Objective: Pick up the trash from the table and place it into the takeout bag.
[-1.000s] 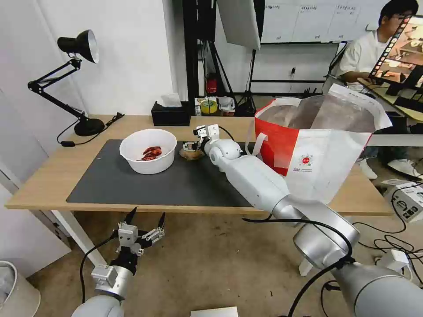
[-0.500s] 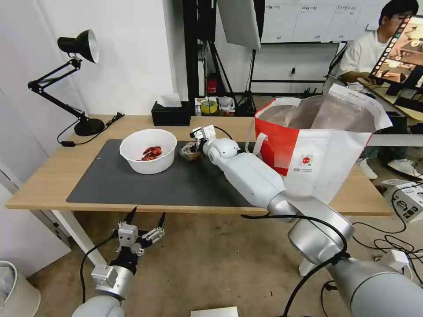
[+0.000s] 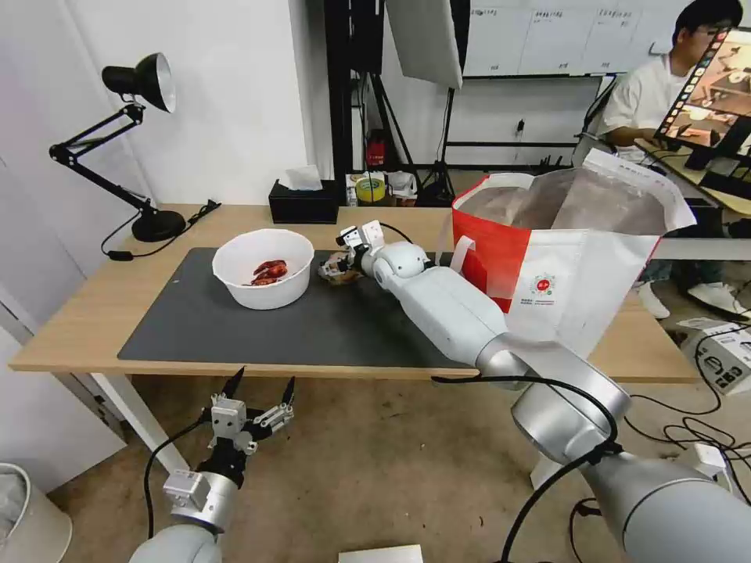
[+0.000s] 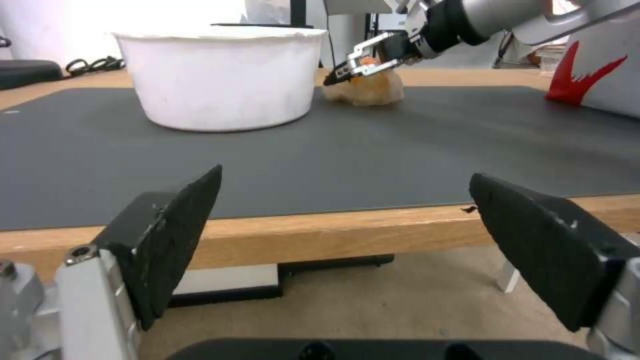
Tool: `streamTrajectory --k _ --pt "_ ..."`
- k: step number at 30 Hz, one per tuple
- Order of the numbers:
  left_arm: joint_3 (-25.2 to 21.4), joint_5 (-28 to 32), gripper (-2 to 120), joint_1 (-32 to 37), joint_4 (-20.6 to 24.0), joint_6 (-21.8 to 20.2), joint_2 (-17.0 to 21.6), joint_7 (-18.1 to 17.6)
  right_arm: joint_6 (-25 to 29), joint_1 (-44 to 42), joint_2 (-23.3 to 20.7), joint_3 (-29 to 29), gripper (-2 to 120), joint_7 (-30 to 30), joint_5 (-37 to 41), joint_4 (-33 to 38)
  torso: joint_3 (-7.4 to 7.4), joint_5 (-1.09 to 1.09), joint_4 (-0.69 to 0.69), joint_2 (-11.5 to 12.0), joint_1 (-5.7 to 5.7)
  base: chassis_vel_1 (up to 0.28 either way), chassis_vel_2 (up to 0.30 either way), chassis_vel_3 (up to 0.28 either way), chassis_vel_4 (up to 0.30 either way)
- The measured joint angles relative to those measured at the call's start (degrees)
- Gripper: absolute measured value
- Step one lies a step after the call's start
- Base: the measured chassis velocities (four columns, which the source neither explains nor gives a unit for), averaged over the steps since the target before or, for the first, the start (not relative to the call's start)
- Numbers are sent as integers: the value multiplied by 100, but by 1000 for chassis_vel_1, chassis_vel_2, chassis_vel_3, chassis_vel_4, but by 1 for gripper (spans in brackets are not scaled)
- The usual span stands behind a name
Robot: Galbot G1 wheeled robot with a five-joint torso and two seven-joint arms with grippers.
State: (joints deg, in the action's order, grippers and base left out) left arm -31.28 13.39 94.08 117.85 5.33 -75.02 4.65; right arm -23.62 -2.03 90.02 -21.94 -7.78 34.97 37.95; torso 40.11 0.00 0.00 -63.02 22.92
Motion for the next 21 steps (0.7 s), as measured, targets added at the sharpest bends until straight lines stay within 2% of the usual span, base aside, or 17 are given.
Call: streamTrajectory --k 18,21 --pt "-12 -15 100 35 37 16 -50 3 8 -82 1 -97 100 -222 -154 -55 0 0 0 0 0 0 0 0 0" --pt "-8 -15 100 34 40 18 -55 3 26 -83 2 -114 96 -234 -155 -58 0 0 0 0 0 0 0 0 0"
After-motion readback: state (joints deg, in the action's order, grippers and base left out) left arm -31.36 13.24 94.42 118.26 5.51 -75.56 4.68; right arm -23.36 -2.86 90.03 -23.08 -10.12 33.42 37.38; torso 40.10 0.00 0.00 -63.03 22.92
